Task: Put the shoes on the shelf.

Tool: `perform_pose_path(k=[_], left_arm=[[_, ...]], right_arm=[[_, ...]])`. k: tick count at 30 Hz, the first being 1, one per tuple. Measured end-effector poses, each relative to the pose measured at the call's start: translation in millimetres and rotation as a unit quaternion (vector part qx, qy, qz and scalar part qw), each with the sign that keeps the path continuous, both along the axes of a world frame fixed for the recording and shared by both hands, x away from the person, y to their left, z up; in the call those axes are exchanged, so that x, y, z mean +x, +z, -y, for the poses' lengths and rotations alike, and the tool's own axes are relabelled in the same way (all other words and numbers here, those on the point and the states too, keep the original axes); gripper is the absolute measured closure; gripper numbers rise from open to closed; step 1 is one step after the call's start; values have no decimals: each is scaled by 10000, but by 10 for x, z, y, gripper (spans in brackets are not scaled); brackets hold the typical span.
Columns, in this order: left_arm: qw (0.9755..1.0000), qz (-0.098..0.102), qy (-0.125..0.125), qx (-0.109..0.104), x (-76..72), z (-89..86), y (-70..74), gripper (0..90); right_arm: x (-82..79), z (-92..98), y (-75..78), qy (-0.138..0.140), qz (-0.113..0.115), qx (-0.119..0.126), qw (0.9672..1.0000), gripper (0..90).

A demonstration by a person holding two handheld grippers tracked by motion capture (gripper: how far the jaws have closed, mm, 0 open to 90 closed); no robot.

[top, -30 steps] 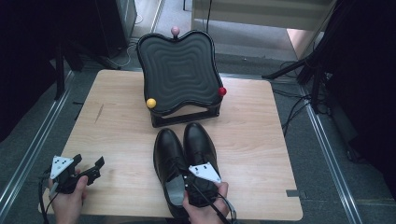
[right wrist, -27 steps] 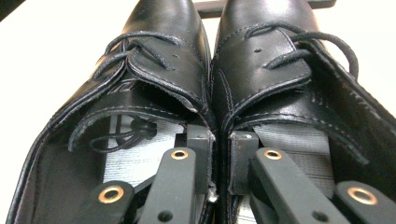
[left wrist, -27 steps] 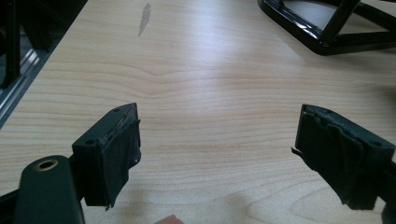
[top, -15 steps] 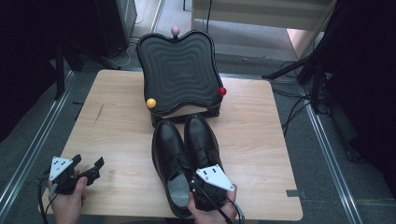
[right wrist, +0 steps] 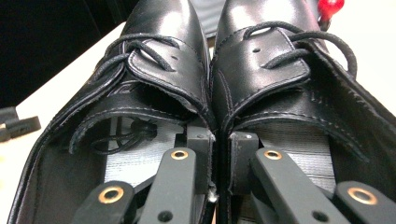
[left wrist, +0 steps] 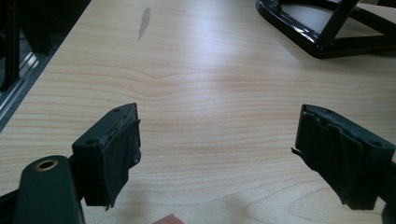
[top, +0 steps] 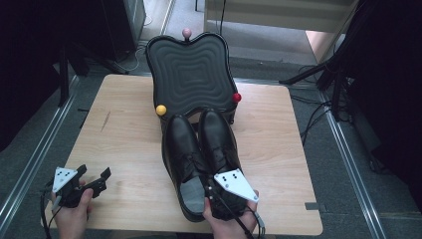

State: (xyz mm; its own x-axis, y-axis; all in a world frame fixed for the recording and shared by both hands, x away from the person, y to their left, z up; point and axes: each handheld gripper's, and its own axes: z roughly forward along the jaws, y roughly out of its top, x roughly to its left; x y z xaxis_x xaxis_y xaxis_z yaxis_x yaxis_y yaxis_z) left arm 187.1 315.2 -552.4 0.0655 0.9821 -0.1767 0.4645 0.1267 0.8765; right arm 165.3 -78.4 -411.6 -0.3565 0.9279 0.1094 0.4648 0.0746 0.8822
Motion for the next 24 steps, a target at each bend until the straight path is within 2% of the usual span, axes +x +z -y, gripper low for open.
perform_pose_path(k=[11, 14, 17, 18, 19, 20, 21, 24], left_arm=[[10000, -8, -13, 42, 6, 6, 1, 151], [10000, -3, -11, 41, 5, 6, 1, 151], [10000, 27, 7, 63, 4, 17, 0, 151], [10000, 27, 7, 63, 4, 17, 0, 150], [10000, 10, -8, 83, 3, 18, 1, 149], [10000, -5, -10, 93, 2, 20, 3, 149], [10000, -17, -60, 61, -6, 10, 14, 149], [10000, -24, -75, 16, -7, -8, 21, 142]], right_arm=[[310, -33, 280, -70, 464, 62, 9989, 837], [387, -46, 325, -74, 530, 103, 9985, 837], [574, -83, 392, -55, 664, 144, 9977, 837], [574, -83, 392, -55, 664, 144, 9977, 837], [679, -109, 422, -71, 701, 169, 9974, 837], [679, -109, 422, -71, 701, 169, 9974, 837], [792, -136, 444, -80, 753, 186, 9970, 837], [964, -181, 466, -67, 814, 217, 9964, 837]])
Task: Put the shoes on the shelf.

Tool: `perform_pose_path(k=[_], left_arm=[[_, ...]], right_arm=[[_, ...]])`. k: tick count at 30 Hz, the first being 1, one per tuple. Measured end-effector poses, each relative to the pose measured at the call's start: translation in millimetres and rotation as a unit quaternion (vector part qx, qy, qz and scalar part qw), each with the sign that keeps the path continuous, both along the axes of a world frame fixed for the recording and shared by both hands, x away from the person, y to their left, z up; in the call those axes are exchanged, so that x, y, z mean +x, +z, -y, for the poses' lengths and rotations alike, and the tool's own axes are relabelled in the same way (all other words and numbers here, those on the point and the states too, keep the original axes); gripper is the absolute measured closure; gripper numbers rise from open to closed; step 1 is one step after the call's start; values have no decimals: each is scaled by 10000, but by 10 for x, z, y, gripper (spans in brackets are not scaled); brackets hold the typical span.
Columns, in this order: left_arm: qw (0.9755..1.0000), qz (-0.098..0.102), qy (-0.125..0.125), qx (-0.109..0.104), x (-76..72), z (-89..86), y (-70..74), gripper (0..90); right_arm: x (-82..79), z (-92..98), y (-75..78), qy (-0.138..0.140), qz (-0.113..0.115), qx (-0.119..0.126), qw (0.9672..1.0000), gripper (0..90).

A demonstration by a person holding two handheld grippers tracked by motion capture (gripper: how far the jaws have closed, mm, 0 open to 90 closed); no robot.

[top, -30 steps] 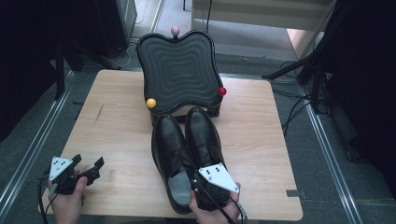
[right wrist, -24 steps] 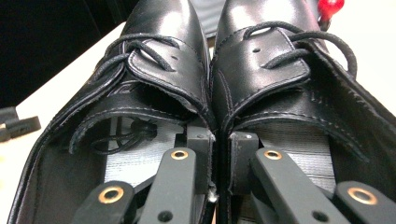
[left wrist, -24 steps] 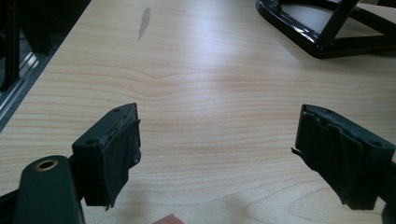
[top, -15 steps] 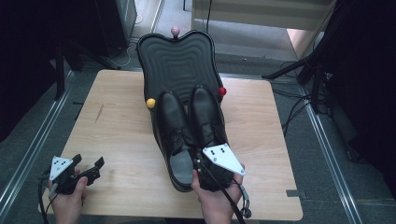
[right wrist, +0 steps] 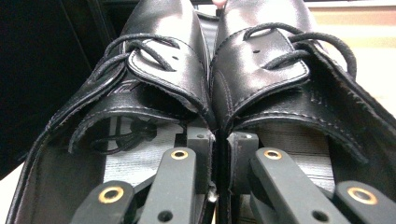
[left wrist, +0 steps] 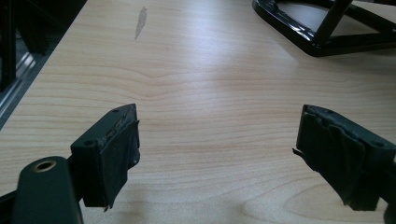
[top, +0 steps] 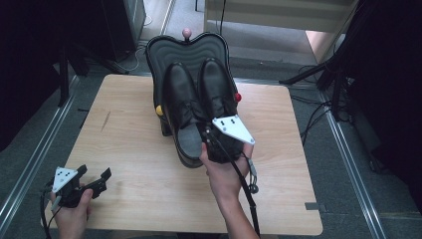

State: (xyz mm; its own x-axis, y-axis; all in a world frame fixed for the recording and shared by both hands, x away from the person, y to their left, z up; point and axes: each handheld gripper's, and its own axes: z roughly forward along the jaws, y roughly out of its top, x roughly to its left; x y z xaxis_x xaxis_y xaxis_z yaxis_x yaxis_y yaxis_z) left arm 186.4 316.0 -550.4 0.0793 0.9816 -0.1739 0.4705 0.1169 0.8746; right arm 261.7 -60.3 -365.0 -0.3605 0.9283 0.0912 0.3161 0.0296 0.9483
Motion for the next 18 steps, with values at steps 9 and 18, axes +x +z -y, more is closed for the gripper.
perform_pose_path(k=[9, 18], left_arm=[[10000, -38, -29, -37, -11, -19, 19, 0], [10000, -42, 37, 31, -5, 0, 15, 0]], right_arm=[[485, -150, 33, -29, 123, 46, 9999, 837], [837, -283, 83, -56, 337, 59, 9994, 836]])
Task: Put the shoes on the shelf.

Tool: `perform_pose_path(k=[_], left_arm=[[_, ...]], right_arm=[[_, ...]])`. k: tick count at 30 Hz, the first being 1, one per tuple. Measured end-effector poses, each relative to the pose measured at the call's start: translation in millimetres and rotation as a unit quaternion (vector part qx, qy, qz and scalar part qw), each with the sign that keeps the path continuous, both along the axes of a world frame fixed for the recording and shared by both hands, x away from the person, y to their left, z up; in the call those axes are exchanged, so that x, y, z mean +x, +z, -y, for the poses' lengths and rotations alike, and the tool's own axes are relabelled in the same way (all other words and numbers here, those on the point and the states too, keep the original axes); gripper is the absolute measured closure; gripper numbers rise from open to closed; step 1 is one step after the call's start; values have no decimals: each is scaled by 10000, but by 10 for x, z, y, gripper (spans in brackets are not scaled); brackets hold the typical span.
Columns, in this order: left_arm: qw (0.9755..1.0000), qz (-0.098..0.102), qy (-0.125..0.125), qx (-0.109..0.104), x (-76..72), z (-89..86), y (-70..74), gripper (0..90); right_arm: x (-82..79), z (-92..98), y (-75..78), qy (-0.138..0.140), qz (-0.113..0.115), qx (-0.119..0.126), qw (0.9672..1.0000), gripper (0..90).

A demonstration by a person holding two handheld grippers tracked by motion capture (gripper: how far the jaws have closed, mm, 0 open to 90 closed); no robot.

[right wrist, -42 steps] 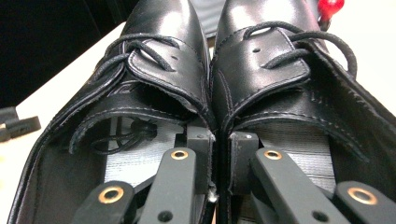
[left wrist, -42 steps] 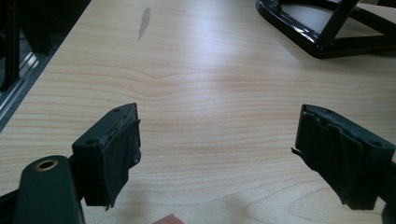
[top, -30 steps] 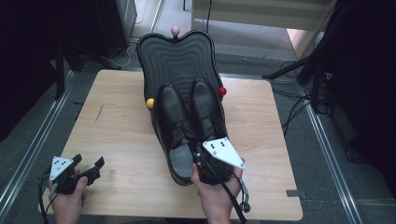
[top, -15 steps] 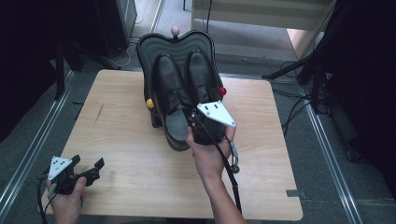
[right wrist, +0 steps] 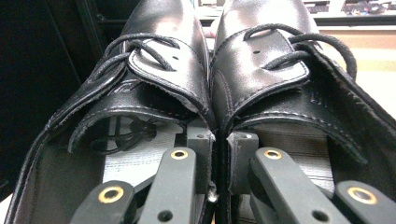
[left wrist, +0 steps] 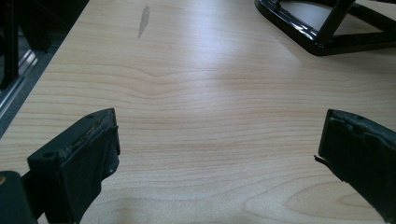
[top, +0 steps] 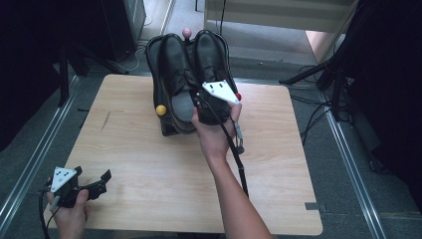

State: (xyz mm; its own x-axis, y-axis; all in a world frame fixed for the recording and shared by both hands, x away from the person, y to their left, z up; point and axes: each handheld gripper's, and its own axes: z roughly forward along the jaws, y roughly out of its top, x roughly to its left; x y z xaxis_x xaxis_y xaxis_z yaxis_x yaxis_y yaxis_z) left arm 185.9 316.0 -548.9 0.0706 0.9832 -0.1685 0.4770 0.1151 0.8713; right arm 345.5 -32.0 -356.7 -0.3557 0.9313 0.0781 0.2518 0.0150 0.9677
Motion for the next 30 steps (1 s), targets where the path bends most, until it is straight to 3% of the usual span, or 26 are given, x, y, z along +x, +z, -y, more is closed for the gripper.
perform_pose_path(k=[11, 16, 30], left_arm=[[10000, -40, -4, -18, 4, -7, -6, 0], [10000, -56, 11, -50, 5, -10, -8, 0], [10000, -74, -14, -41, 10, -4, -11, 0]], right_arm=[[513, -174, 16, -11, 33, 108, 9999, 836], [712, -204, -23, -56, 78, 23, 10000, 836], [982, -205, -192, 17, 113, 47, 9999, 835]])
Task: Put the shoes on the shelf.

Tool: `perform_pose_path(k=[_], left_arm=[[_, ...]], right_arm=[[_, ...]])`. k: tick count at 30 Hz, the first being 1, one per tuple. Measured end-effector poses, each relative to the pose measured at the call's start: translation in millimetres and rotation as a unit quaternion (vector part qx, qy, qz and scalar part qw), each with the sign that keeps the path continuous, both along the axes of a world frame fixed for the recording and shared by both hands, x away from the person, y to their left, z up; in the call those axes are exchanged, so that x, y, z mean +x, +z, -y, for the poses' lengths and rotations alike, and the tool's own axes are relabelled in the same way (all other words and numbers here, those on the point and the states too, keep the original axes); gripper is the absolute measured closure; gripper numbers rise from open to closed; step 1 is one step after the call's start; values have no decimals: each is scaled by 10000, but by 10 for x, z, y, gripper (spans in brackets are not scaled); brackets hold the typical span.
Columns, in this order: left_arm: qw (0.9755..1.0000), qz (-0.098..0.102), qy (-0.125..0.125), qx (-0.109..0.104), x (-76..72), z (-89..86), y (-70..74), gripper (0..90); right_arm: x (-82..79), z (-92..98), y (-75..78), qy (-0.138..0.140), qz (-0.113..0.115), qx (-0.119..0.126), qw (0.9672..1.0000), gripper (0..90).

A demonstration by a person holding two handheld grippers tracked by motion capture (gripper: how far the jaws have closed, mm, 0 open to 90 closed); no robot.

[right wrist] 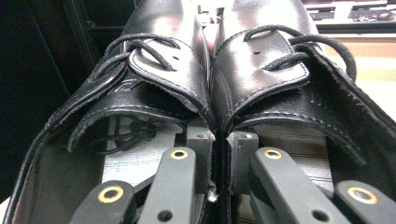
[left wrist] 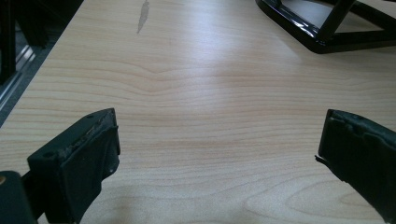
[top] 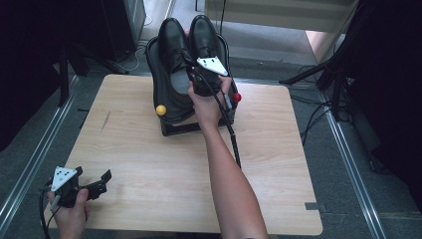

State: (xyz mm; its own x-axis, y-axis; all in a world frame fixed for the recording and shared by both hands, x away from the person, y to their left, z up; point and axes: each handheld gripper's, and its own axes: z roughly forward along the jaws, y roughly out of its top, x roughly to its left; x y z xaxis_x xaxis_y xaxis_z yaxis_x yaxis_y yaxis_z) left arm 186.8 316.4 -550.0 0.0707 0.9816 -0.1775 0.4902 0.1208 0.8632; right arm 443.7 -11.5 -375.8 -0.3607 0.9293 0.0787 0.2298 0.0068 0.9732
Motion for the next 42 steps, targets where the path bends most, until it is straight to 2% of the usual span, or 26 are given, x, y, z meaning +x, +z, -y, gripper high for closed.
perform_pose_path(k=[3, 7, 10, 12, 13, 15, 16, 17, 19, 20, 21, 22, 25, 28, 31, 38, 42], left_arm=[[10000, -5, -10, 42, 5, 12, -2, 0], [10000, -8, -13, 56, 9, 21, -5, 0], [10000, -22, -28, 86, 10, 30, -6, 0], [10000, -26, -27, 90, 11, 32, -7, 0], [10000, -28, -26, 85, 10, 31, -7, 0], [10000, -33, -30, 58, 11, 27, -8, 0], [10000, -33, -30, 58, 11, 27, -8, 0], [10000, -34, -26, 47, 9, 22, -5, 0], [10000, -35, -30, 41, 9, 20, -6, 0], [10000, -35, -30, 41, 9, 20, -6, 0], [10000, -34, -28, 40, 10, 20, -6, 0], [10000, -34, -28, 40, 10, 20, -6, 0], [10000, -27, -39, 45, 10, 15, -6, 0], [10000, -28, -36, 36, 10, 13, -6, 0], [10000, -32, -36, 17, 9, 10, -5, 0], [10000, -31, -23, 27, 9, 12, -5, 0], [10000, -40, -34, 48, 11, 14, -4, 0]], right_arm=[[24, 11, -77, 41, 80, -9, 10000, 835], [28, 17, -146, 42, 70, 11, 10000, 823], [45, 56, -177, 38, 29, 233, 9997, 799], [47, 61, -175, 56, -6, 257, 9997, 773], [44, 37, -178, 102, -2, 95, 9999, 699], [29, 24, -173, 150, -34, -16, 9999, 632], [29, 24, -173, 150, -34, -16, 9999, 632], [14, 39, -145, 159, -113, 17, 9998, 537], [-1, 60, -115, 283, -259, 108, 9992, 430], [-1, 60, -115, 283, -259, 108, 9992, 430], [-39, 65, -91, 289, -337, 77, 9990, 371], [-39, 65, -91, 289, -337, 77, 9990, 371], [-143, 61, -45, 328, -341, -165, 9987, 283], [-231, 75, -19, 307, -339, -281, 9986, 215], [-324, 123, 0, 323, -307, -284, 9986, 164], [-546, 300, 2, 398, -307, -132, 9986, 134], [-679, 421, -40, 439, -343, -124, 9984, 96]])
